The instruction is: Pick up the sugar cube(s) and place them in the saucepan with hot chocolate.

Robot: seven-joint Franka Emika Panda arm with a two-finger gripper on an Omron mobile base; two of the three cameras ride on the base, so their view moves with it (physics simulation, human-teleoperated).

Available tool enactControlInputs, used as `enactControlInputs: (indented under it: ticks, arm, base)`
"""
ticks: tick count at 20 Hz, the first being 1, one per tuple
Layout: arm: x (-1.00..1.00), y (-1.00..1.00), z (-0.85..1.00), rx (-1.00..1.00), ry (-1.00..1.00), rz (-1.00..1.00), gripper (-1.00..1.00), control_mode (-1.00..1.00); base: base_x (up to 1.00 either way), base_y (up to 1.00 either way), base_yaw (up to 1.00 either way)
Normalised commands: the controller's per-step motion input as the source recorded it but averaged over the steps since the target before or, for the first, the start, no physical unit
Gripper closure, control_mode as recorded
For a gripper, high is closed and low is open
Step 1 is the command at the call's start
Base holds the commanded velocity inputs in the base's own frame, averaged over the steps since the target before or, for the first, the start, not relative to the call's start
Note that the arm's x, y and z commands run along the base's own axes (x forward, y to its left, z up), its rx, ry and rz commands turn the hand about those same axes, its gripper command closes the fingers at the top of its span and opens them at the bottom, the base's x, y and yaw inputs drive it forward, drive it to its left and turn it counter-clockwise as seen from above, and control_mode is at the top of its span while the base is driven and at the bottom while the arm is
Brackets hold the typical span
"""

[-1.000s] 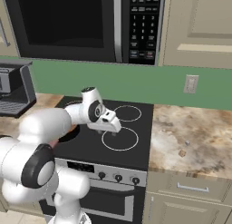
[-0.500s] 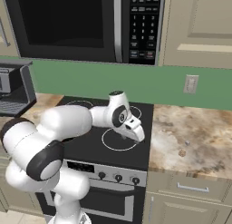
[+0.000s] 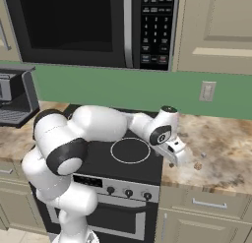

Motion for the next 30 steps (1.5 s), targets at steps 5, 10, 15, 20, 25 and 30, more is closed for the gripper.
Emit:
enactControlInputs:
  ticks: [5, 10, 15, 20, 25, 30]
  arm:
    - [0.01, -0.9, 0.0, 0.26, -0.07, 0.01, -1.0, -1.0]
    - [0.0, -0.89, 0.0, 0.04, -0.15, 0.02, -1.0, -1.0]
    - [0.07, -0.47, 0.0, -0.1, -0.09, 0.0, -1.0, -1.0]
    - [0.21, -0.18, -0.06, -0.15, 0.0, 0.0, -1.0, -1.0]
    - [0.21, 0.03, -0.05, -0.17, 0.02, 0.0, -1.0, -1.0]
    - [0.03, 0.37, 0.0, -0.02, 0.01, 0.0, -1.0, -1.0]
  base:
    - [0.0, 0.0, 0.0]
    - [0.0, 0.0, 0.0]
    - [0.0, 0.0, 0.0]
    - [0.0, 0.0, 0.0]
    - [0.0, 0.0, 0.0]
    - [0.0, 0.0, 0.0]
